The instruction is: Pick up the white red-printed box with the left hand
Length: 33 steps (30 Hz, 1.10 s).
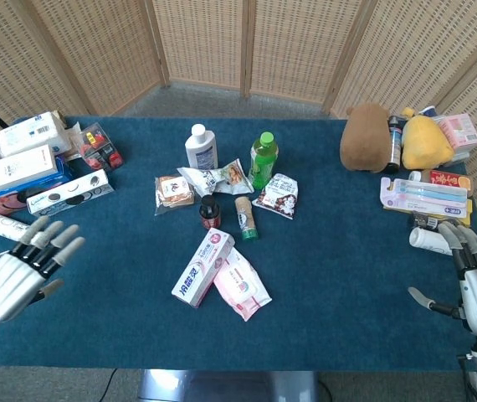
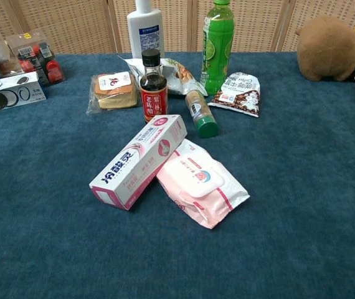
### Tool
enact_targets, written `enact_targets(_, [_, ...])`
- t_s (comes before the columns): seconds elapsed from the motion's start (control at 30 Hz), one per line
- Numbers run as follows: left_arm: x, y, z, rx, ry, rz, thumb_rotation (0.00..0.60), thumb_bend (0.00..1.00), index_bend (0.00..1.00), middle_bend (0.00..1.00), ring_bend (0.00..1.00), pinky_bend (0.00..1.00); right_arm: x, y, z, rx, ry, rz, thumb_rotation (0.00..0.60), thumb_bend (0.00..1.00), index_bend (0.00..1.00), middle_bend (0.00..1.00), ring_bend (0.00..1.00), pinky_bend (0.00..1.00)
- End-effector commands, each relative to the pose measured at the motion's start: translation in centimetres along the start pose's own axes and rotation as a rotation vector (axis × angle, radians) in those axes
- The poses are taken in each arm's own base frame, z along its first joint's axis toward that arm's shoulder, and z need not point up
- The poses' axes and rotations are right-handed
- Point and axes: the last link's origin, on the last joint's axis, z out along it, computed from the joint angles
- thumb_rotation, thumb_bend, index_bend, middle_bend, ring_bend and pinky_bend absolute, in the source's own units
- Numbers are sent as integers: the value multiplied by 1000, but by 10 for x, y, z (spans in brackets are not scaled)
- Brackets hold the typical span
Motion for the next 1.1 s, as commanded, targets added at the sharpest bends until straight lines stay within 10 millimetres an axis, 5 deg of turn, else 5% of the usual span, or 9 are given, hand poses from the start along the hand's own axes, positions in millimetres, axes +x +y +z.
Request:
enact_targets(0.03, [-24,7,55,-290,0,95,600,0,0,0,0,0,2,0,0,0,7,6,600,0,0,0,0,0])
enact_targets(0.43, [-59,41,140,-527,-66,220,600,0,0,0,0,0,12,0,1,1,38,52,600,0,0,0,0,0])
enact_targets(0.73, [-76,81,170,-638,-72,231,600,0,0,0,0,0,18,6,3,-15,48,84,600,0,0,0,0,0])
enact_targets(1.1, [-94,113,184,-689,-105,243,600,0,0,0,0,0,20,7,4,-20,52,104,600,0,0,0,0,0])
